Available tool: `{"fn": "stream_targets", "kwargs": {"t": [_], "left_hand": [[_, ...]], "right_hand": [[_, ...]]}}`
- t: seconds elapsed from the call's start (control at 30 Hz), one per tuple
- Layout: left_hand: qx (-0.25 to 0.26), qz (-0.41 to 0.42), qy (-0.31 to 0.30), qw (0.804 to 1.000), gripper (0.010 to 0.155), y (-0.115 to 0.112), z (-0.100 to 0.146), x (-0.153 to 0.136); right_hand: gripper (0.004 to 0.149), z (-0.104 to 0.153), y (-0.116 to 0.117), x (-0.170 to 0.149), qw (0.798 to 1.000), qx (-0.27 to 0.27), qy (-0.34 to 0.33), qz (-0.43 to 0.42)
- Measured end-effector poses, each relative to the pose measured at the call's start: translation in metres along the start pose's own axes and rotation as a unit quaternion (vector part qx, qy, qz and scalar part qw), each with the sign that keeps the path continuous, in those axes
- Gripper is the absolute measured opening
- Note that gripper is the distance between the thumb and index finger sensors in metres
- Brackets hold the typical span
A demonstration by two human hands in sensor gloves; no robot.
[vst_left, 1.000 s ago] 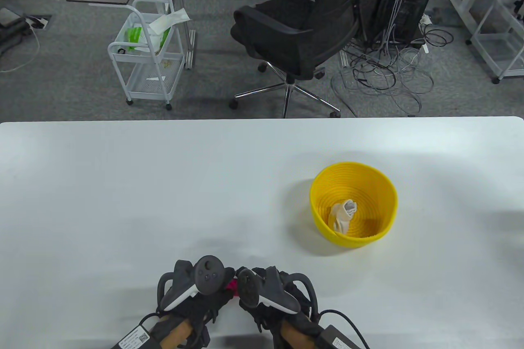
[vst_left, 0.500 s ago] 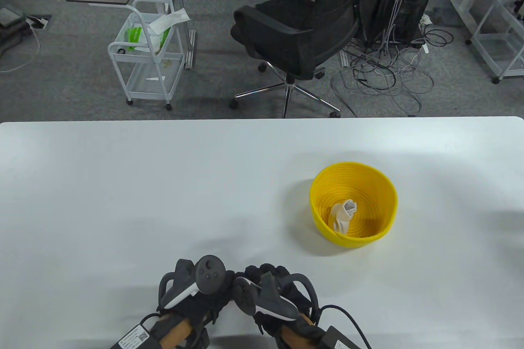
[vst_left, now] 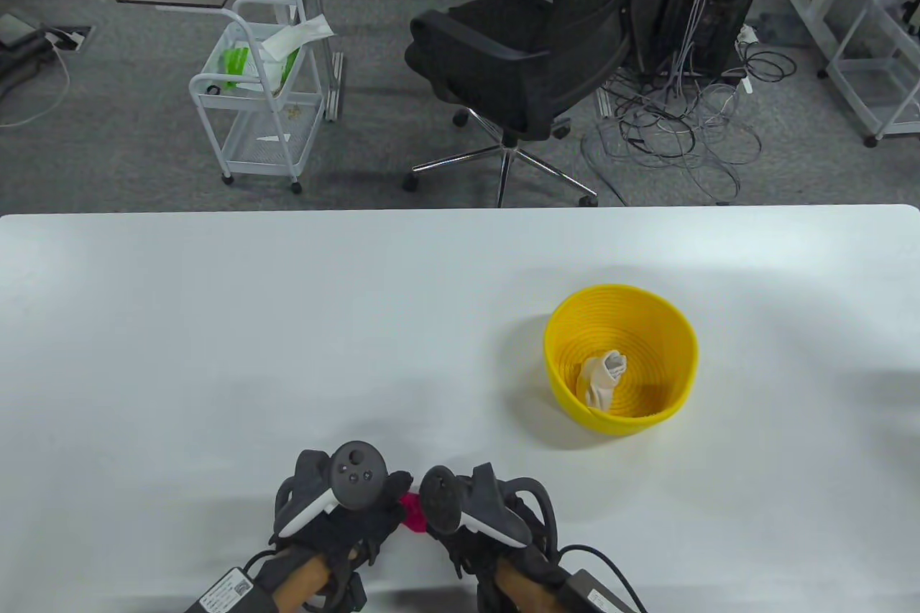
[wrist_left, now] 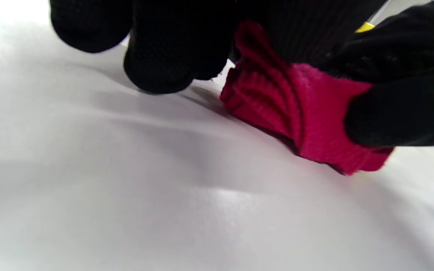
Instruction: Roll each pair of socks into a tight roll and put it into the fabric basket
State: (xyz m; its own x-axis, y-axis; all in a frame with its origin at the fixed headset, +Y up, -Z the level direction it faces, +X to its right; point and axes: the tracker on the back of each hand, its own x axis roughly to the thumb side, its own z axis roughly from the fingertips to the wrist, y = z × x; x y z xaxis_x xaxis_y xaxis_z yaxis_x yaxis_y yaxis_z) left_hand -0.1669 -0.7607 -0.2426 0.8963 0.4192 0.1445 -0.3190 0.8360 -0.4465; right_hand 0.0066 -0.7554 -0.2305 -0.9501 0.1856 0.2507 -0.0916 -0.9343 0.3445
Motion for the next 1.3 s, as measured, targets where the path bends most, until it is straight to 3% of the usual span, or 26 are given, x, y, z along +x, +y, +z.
{"fn": "stream_targets", "kwargs": {"t": [0.13, 0.3, 0.87, 1.03, 1.17, 1.23, 1.3], "left_hand": [[-0.029, 0.038, -0.018, 0.999, 0.062, 0.003, 0.001, -0.004], [-0.005, 0.062, -0.033, 0.998, 0.064, 0.011, 0.004, -0.004], [0.020, 0.124, -0.041, 0.991, 0.065, 0.020, 0.008, -0.013], [-0.004, 0.209, -0.054, 0.976, 0.071, 0.020, 0.006, -0.021], [-0.039, 0.292, -0.068, 0.953, 0.065, 0.017, 0.002, -0.023], [-0.017, 0.269, -0.065, 0.961, 0.063, 0.018, 0.002, -0.022], [0.010, 0.235, -0.050, 0.971, 0.062, 0.020, 0.003, -0.019]], "right_hand": [[0.057, -0.001, -0.007, -0.011, 0.998, 0.008, 0.001, -0.057], [0.057, 0.002, -0.017, -0.015, 0.996, 0.005, -0.012, -0.094], [0.057, 0.014, -0.030, -0.011, 0.992, -0.047, -0.051, -0.105], [0.057, 0.015, -0.033, -0.016, 0.982, -0.035, -0.064, -0.174], [0.056, 0.012, -0.029, -0.023, 0.975, -0.007, -0.065, -0.212], [0.057, 0.011, -0.027, -0.023, 0.978, -0.004, -0.063, -0.198], [0.055, 0.016, -0.031, -0.019, 0.985, -0.062, -0.047, -0.151]]}}
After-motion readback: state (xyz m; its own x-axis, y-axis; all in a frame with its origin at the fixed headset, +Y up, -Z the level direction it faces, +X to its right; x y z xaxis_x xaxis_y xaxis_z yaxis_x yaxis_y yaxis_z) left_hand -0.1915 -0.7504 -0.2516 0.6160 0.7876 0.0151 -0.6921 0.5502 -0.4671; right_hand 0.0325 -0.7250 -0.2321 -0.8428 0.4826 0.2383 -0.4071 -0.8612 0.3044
